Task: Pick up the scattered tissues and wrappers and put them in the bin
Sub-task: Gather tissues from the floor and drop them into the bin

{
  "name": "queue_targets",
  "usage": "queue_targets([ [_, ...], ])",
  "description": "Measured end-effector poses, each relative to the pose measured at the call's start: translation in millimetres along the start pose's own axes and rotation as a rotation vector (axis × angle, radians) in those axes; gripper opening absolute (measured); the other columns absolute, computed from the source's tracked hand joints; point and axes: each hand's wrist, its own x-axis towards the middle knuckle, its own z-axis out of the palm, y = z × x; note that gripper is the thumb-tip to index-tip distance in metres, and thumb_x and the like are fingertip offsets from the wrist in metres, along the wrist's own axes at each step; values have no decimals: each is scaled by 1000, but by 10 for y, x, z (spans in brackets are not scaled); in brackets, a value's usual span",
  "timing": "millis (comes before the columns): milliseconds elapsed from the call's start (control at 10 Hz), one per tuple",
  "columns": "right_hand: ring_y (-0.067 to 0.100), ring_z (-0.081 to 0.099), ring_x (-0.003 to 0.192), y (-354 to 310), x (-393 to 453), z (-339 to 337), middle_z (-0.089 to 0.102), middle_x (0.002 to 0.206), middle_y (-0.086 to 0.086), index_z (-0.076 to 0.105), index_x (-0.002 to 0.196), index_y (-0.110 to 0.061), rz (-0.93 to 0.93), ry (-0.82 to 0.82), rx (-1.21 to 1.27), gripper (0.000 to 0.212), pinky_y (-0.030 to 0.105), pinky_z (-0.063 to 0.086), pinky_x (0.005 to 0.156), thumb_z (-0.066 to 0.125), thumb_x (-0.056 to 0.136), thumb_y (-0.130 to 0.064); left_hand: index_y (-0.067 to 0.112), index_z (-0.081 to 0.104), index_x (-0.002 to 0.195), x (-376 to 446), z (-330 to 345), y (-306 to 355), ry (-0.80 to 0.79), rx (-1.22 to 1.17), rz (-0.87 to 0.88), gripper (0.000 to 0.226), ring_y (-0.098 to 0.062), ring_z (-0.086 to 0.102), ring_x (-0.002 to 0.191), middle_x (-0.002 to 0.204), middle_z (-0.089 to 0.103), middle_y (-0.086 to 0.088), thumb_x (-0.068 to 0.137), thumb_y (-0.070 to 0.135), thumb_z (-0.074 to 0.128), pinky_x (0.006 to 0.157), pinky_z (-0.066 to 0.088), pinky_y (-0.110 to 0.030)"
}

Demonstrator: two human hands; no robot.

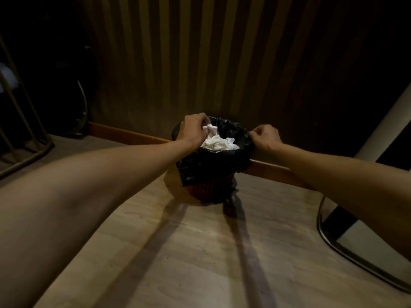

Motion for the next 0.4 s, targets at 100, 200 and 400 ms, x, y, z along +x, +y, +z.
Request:
queue_targets([
  [100, 12, 62, 83, 328, -147, -113, 65, 99, 4, 66, 105, -12, 36, -26, -71, 16, 23, 48, 63, 56, 99, -21, 22, 74, 100, 182, 124, 123, 54, -59, -90, 15, -20, 68, 90, 101, 74, -2, 86, 17, 70, 79, 58, -35],
  [200, 5, 60, 78, 566, -249, -219, 63, 92, -2, 65, 102, -17, 76, -70, -143, 11, 19, 43, 56, 57, 98, -23, 21, 76, 103, 330, 222, 250, 81, -117, -126, 17, -19, 69, 97, 110, 74, -2, 90, 13, 68, 86, 57, -30],
  [400, 6, 58, 78, 755, -290, -256, 61, 90, -4, 64, 101, -22, 70, -188, -270, 6, 19, 43, 56, 61, 95, -20, 21, 60, 135, 266, 287, 295, -31, -84, -142, 44, -30, 68, 106, 141, 58, -7, 94, 5, 57, 96, 56, -41],
])
